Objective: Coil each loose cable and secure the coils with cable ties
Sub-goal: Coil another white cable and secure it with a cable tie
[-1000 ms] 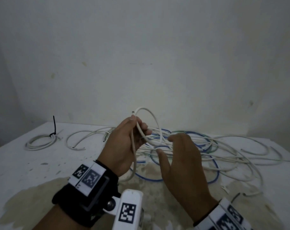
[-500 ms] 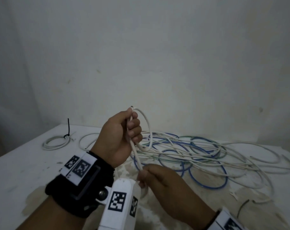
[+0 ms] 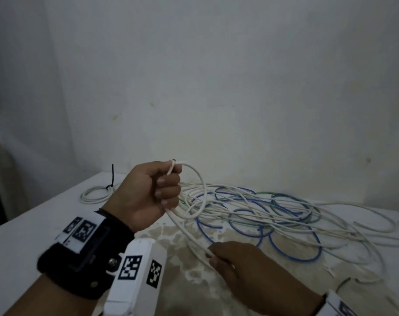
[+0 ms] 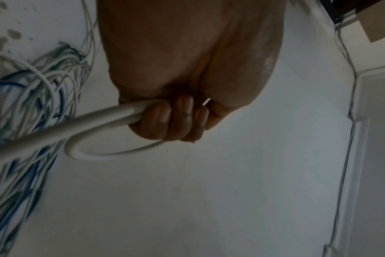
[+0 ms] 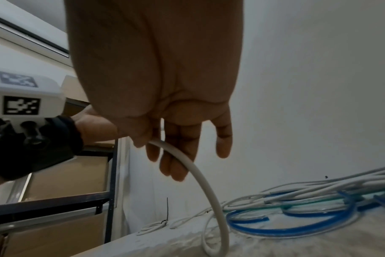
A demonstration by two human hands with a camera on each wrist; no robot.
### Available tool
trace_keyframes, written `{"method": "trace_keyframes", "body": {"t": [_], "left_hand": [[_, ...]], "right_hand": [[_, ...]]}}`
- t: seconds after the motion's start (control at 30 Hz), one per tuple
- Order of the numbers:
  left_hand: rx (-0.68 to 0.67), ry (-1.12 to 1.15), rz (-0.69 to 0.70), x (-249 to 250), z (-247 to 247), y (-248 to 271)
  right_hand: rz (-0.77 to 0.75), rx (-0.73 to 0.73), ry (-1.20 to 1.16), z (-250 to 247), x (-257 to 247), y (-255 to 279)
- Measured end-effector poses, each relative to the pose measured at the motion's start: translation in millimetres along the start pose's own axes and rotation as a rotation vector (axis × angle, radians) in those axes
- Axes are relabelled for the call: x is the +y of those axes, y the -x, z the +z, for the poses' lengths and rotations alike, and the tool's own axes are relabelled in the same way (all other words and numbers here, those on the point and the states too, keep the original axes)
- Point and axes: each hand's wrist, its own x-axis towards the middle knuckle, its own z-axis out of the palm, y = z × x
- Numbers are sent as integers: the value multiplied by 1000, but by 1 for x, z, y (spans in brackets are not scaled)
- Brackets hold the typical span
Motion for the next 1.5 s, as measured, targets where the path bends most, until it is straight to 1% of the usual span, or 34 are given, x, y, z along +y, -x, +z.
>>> {"method": "trace_keyframes", "body": {"t": [0.07,0.17,0.2,0.27,0.33,0.37,0.4,0.43,0.47,0.5,0.53,0.6,0.63,0.67,0.73,0.8,0.83,0.9,1.0,1.07,1.13,1.2,1.23,1.3,1.37,1.43,1.5], "left_hand": [[0,-11,7,-1,0,5],[2,-55,41,-2,2,11],[24,-106,62,-2,2,12],[116,-285,138,-6,2,13],[242,-546,234,-12,-2,11],[300,-663,260,-14,-6,10],[344,-725,264,-16,-9,10],[367,-718,248,-16,-14,10],[361,-631,211,-14,-18,11],[333,-486,167,-11,-22,12],[293,-330,131,-7,-27,14],[235,-98,95,2,-39,17],[226,-35,99,5,-44,18],[235,7,110,8,-50,17],[284,77,147,10,-59,14],[316,146,187,13,-68,12],[305,174,200,14,-75,12],[226,197,189,18,-87,14],[115,99,119,21,-88,22],[94,5,88,16,-79,27],[92,-91,79,5,-66,30],[52,-155,60,-8,-56,31],[33,-180,61,-15,-51,32],[-3,-219,85,-28,-45,32],[-38,-289,140,-39,-39,31],[-56,-396,217,-50,-34,27],[-41,-495,286,-59,-29,22]], "right_hand": [[78,-109,102,-3,8,-3],[141,-171,175,-10,20,-7],[148,-163,198,-13,22,-8],[135,-107,291,-19,22,-9],[76,-43,425,-24,17,-11],[46,-22,484,-25,14,-13],[29,-10,527,-25,12,-14],[15,1,551,-24,10,-15],[8,6,554,-23,10,-17],[8,-2,512,-22,11,-18],[18,-12,399,-20,14,-19],[60,-40,54,-19,24,-20],[85,-52,-85,-19,28,-20],[116,-66,-176,-20,31,-19],[157,-106,-270,-21,33,-18],[148,-172,-280,-21,32,-19],[150,-200,-264,-22,32,-20],[165,-234,-202,-24,33,-22],[162,-240,-19,-24,45,-29],[163,-163,92,-27,49,-39],[152,-46,222,-33,50,-52],[157,108,341,-42,47,-64],[169,200,362,-47,47,-69],[177,377,351,-56,46,-77],[156,529,332,-62,45,-85],[132,635,287,-64,37,-92],[144,705,165,-65,26,-98]]}}
